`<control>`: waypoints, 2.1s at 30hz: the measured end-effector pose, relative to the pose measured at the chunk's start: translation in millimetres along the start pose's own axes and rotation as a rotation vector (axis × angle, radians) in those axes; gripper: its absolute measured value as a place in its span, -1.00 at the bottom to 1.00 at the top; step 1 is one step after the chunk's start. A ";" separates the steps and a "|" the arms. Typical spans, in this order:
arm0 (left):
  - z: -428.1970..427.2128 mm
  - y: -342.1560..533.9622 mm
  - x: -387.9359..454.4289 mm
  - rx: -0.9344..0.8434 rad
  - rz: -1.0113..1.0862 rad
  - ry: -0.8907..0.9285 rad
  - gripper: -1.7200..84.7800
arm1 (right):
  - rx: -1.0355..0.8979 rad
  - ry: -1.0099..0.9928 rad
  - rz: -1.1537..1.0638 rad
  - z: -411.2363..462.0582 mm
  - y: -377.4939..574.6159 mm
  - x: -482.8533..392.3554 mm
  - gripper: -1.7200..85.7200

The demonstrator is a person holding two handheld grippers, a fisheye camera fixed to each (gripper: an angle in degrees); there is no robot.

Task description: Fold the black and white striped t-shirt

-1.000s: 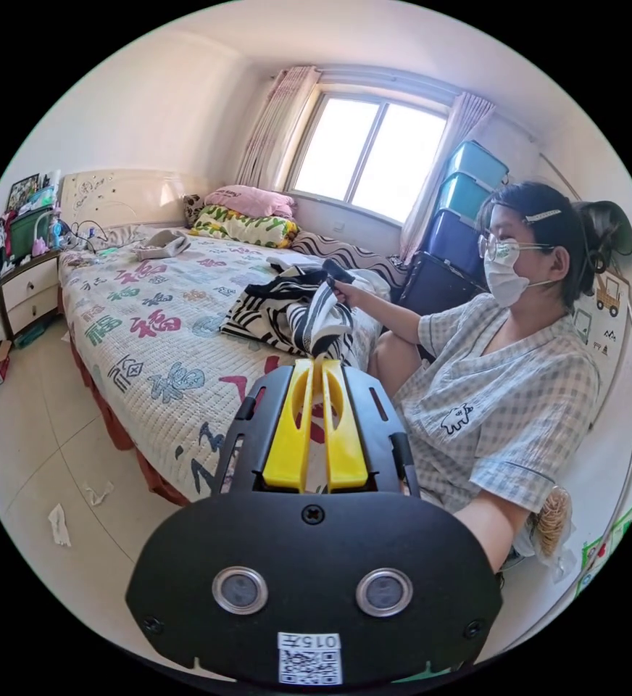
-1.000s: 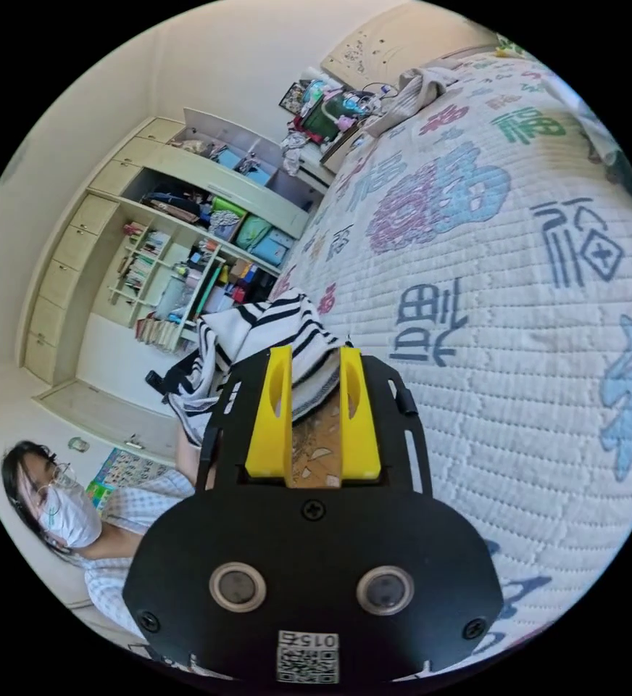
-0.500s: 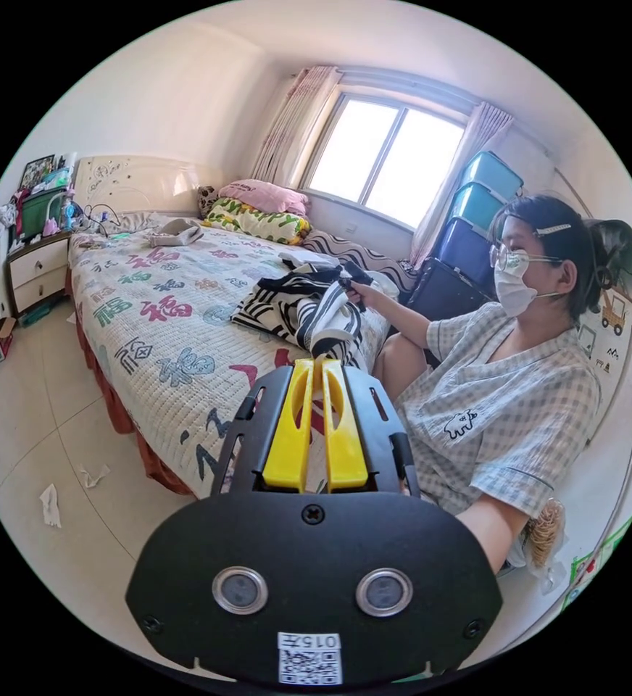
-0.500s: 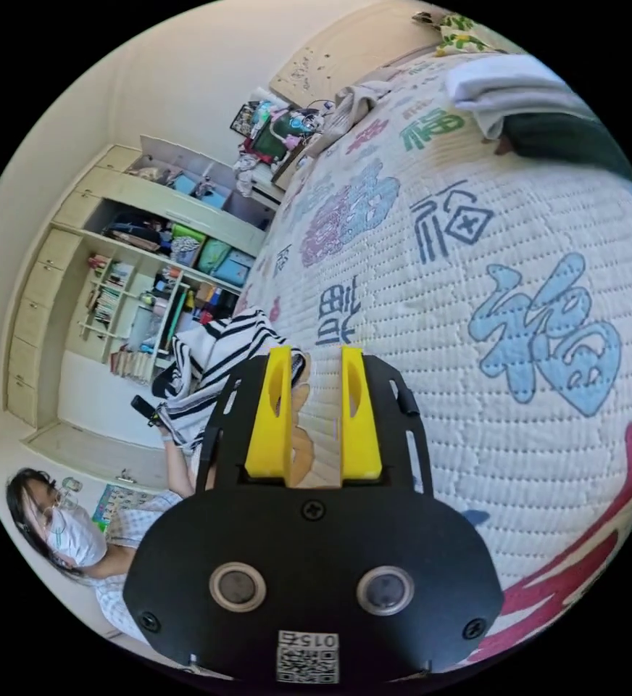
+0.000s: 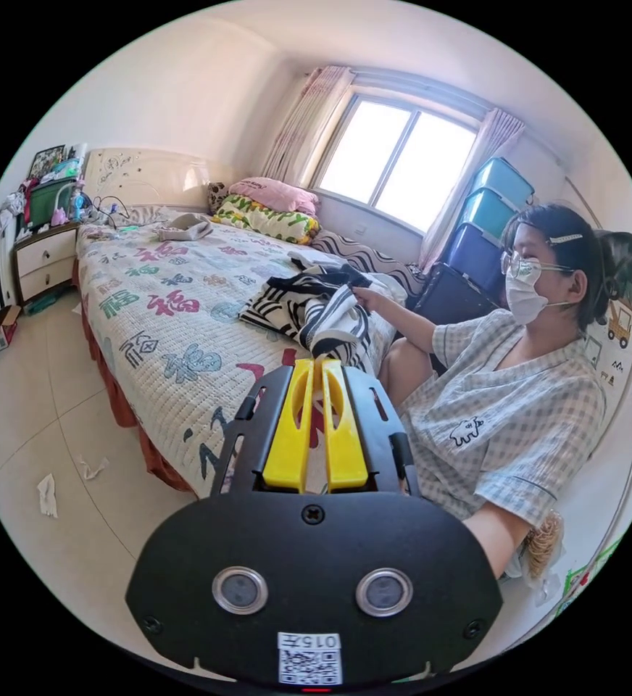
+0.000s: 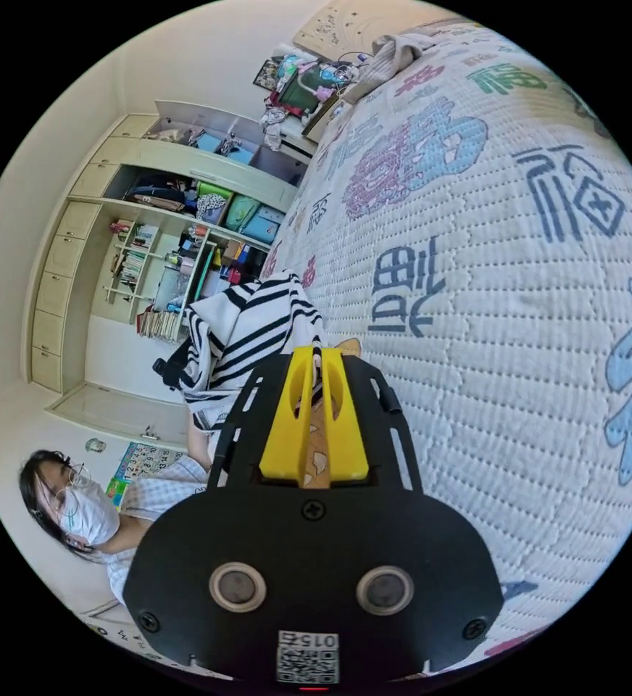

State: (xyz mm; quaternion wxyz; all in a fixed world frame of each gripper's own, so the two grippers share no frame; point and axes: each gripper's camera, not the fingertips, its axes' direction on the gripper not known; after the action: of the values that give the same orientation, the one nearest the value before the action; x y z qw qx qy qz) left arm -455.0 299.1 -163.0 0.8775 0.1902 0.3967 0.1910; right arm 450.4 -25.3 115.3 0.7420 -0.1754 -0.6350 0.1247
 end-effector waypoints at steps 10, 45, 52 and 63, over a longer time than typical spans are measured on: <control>-77.8 -25.8 158.2 0.444 0.275 -0.325 -0.97 | 0.553 -0.249 -0.498 -134.4 121.2 -147.2 -0.96; -63.0 -112.6 122.3 0.176 0.093 -0.348 -0.96 | 0.569 0.085 -0.328 -136.0 239.7 -181.9 -0.95; 38.9 39.8 76.0 -0.140 -0.129 -0.147 -0.95 | 0.205 0.205 -0.058 -57.9 295.3 -66.5 -0.95; 58.6 45.0 100.4 -0.314 -0.024 -0.232 -0.94 | 0.038 0.324 -0.080 -40.0 310.7 -59.1 -0.93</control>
State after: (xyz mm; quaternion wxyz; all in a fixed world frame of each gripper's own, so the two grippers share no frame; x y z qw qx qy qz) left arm -356.8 375.7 -167.9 0.9385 0.0668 0.2603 0.2168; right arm 492.0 228.4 -73.2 0.8422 -0.1537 -0.5109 0.0775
